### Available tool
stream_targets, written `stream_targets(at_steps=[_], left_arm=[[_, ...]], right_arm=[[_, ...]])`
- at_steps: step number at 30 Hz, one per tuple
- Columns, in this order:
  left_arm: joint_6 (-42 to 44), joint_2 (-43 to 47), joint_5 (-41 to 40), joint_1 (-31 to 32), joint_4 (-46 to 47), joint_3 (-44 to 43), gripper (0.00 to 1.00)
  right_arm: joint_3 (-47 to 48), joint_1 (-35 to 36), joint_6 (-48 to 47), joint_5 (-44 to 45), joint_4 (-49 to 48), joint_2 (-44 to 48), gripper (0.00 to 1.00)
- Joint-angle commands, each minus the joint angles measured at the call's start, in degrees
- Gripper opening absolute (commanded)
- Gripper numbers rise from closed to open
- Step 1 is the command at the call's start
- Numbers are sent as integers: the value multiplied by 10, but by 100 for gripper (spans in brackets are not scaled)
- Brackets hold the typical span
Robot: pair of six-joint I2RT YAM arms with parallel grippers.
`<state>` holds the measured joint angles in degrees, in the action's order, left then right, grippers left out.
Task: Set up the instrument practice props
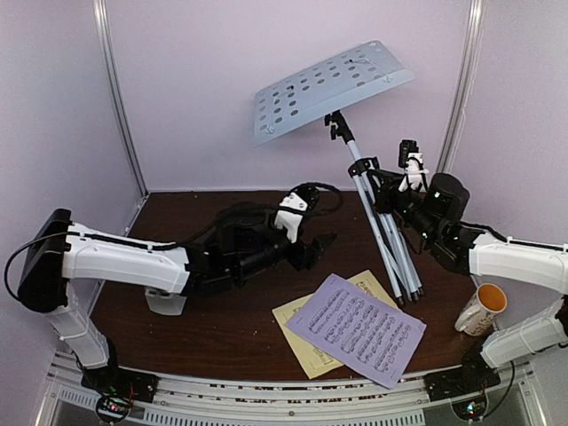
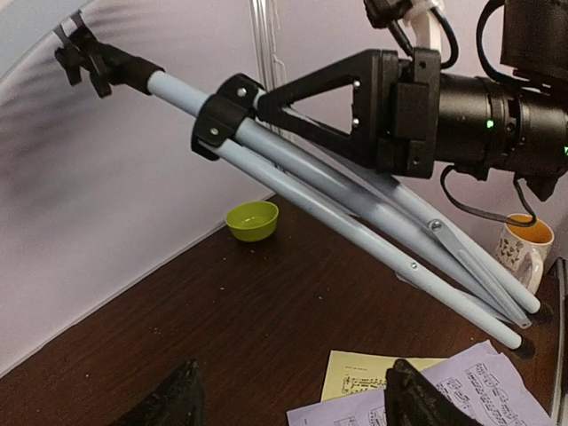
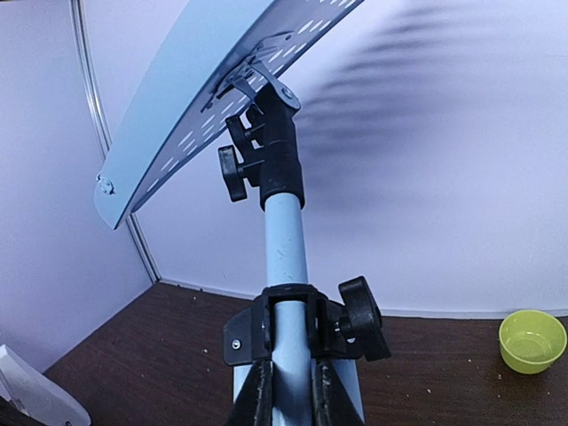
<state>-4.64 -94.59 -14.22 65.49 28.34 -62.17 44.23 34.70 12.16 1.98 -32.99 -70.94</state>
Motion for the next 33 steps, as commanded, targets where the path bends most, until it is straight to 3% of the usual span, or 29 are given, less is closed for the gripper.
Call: stream_targets(at_steps=[1, 6, 20, 26, 33], left_arm=[[-11, -54, 9, 7, 34, -53, 73], [-2, -74, 77, 8, 65, -48, 82], [-18, -143, 107, 32, 55, -116, 81], [-37, -144, 17, 33, 57, -114, 73], [-17, -123, -125, 32, 70, -78, 57]], right_arm=[[50, 15, 24, 8, -303, 45, 0], [53, 20, 30, 2, -322, 37, 0], [58, 83, 27, 50, -393, 6, 0], [53, 110, 7, 70, -420, -3, 0], [46, 129, -21, 84, -414, 11, 0]])
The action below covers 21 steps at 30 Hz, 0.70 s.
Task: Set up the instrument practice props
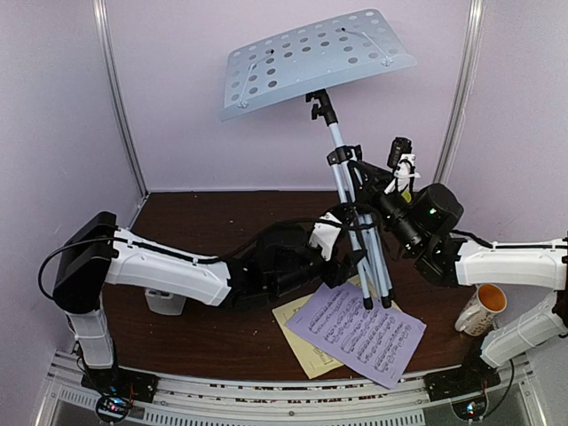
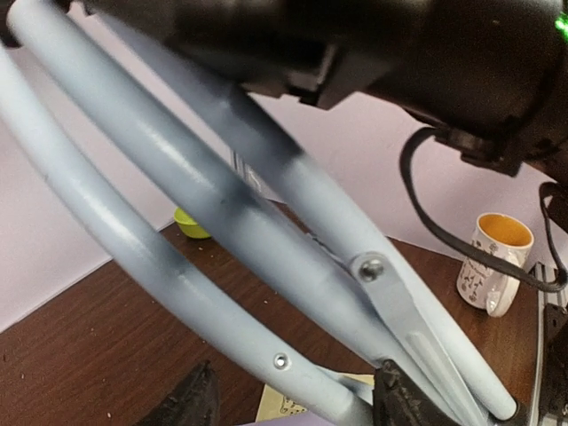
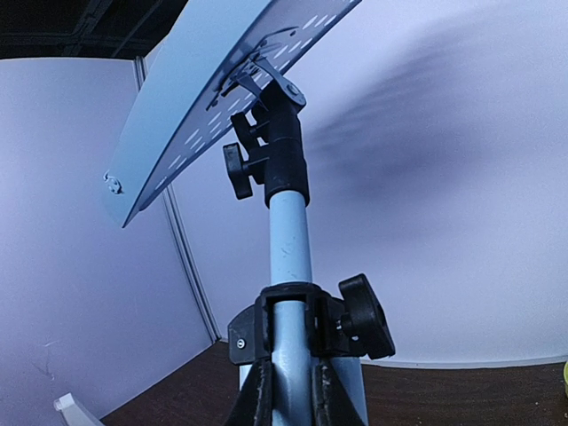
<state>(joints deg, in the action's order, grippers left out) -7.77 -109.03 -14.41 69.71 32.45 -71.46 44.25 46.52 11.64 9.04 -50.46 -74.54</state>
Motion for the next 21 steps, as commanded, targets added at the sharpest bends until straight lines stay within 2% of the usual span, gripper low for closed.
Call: stream_targets(at_steps=[1, 7, 17, 21], left_arm=[[20, 22, -144, -12, 22, 10, 54], [9, 18, -190, -39, -31, -31, 45], [30, -7, -211, -74, -99, -109, 46], [31, -3, -180, -105, -106, -112, 36]], right_arm=[[45, 11, -15, 15, -239, 48, 0], [34, 21, -7, 20, -247, 51, 0], [32, 41, -12, 22, -236, 54, 0], [37, 42, -11, 14, -211, 60, 0]])
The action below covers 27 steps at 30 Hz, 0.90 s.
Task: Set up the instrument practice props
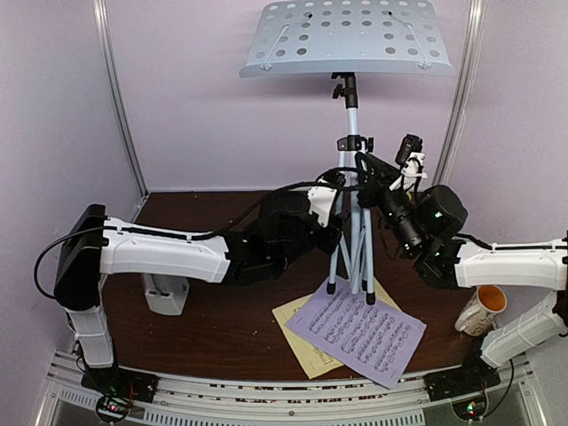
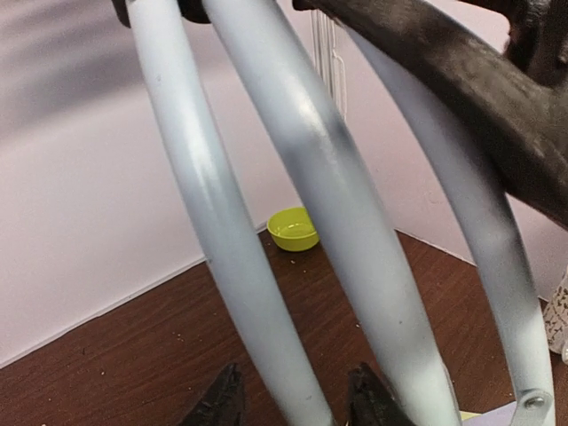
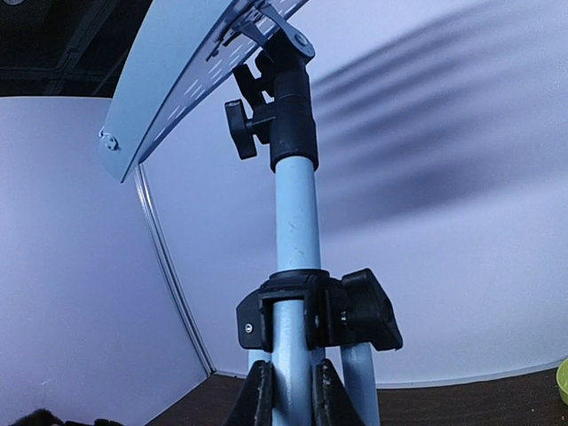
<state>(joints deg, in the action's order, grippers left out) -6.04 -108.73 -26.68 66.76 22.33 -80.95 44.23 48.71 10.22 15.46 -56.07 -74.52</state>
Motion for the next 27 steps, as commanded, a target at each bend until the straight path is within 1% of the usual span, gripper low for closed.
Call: stream_targets(at_steps=[1, 7, 8, 10, 13, 17, 20, 24, 27], left_arm=[[20, -4, -48, -82, -5, -16, 33], [50, 10, -15, -108, 9, 5, 14], [55, 12, -12, -111, 17, 11, 12], [67, 17, -18, -117, 32, 22, 0], [77, 25, -25, -136, 59, 43, 0], [68, 39, -9, -183, 110, 89, 0], [85, 39, -3, -208, 153, 116, 0], [113, 22, 10, -233, 190, 126, 0], [116, 5, 24, -249, 205, 118, 0]], right_arm=[[39, 20, 4, -55, -149, 62, 0], [41, 21, 9, -66, -111, 69, 0], [41, 21, 8, -66, -101, 70, 0], [46, 20, 2, -69, -79, 72, 0], [51, 20, -12, -81, -31, 77, 0], [66, 16, -43, -93, 36, 82, 0], [84, 15, -72, -105, 88, 80, 0], [112, 15, -119, -126, 151, 62, 0], [149, 14, -158, -141, 197, 31, 0]])
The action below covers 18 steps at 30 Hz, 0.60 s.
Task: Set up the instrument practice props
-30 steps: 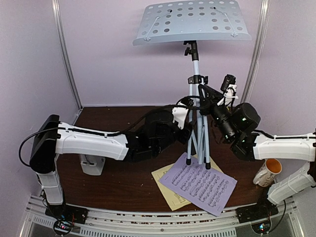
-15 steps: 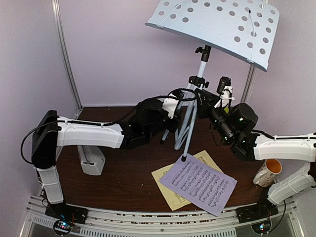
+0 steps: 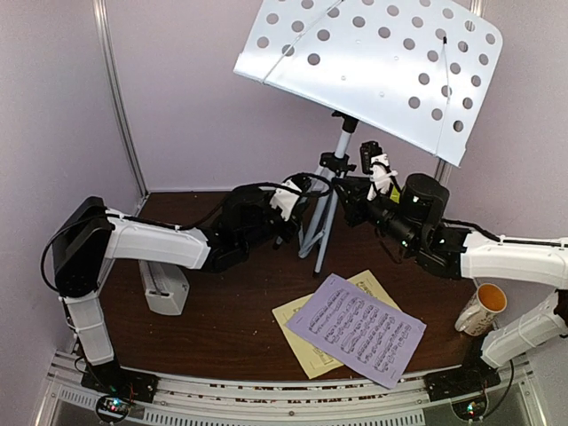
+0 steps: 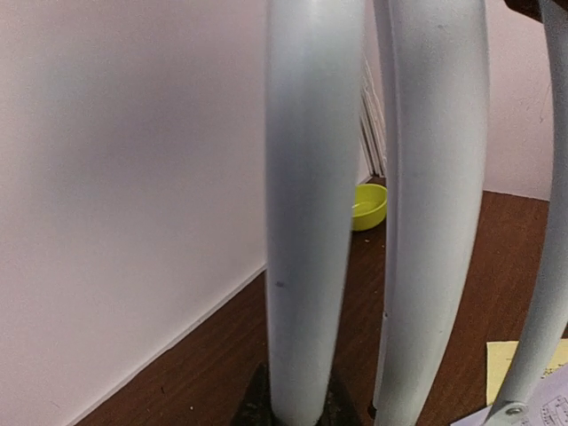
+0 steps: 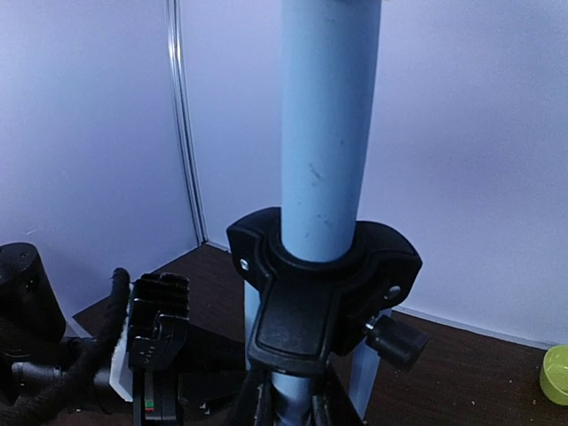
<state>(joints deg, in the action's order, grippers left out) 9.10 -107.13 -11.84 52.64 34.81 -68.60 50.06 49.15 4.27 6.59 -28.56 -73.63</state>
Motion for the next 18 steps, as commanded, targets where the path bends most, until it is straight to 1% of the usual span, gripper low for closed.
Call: stream_targets(at_steps=[1, 3, 9, 15, 18], left_arm=[[-36, -18, -121, -111, 84, -9, 0], [-39, -32, -111, -118, 87, -18, 0], [-73, -61, -82, -130, 26, -55, 0], [-103, -39, -70, -130, -39, -40, 0], [-114, -22, -68, -130, -47, -20, 0]], right_arm=[[105, 10, -112, -58, -64, 9, 0], [137, 10, -132, -65, -43, -23, 0], [219, 6, -161, -58, 6, -106, 0], [236, -13, -120, -50, 20, -136, 0], [239, -19, -101, -55, 22, -141, 0]])
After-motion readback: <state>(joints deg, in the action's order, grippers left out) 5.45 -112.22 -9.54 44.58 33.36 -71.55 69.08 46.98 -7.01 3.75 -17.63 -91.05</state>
